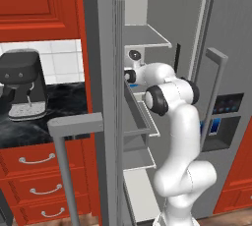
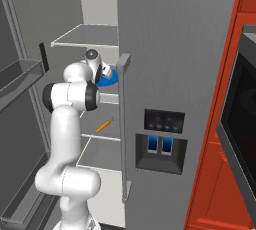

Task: Transport the chicken drumstick from the fridge to the microwave and turn on the microwave.

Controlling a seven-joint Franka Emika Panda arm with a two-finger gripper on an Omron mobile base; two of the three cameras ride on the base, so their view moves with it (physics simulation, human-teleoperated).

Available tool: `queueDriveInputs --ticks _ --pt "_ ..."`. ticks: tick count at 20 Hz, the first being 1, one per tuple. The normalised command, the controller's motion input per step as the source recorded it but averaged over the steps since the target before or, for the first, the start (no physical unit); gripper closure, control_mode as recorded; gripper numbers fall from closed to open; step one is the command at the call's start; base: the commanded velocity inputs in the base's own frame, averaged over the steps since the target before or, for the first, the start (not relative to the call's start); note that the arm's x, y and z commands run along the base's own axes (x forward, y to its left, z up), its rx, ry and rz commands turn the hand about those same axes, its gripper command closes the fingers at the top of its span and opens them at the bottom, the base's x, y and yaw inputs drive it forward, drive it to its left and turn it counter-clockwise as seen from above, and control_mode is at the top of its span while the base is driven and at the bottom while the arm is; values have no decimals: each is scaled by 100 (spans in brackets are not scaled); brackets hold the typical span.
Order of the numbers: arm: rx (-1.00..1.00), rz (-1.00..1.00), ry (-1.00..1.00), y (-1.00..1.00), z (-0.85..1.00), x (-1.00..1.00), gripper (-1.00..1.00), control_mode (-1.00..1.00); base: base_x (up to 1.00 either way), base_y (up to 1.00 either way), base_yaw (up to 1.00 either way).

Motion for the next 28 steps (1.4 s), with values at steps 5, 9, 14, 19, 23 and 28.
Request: queueDriveInputs --ticks 5,9,14,19,23,28 --pt "5 -5 3 -35 -37 0 100 -100 0 0 0" --pt "15 -2 0 -53 -8 -15 100 -100 0 0 0" --pt "18 0 0 -50 0 -26 100 -100 0 0 0" --pt "8 0 -3 -23 0 -37 100 -100 0 0 0" --pt "0 0 -20 -12 4 -59 100 -100 0 0 0" --pt "0 1 -24 -3 35 -61 100 -100 0 0 0"
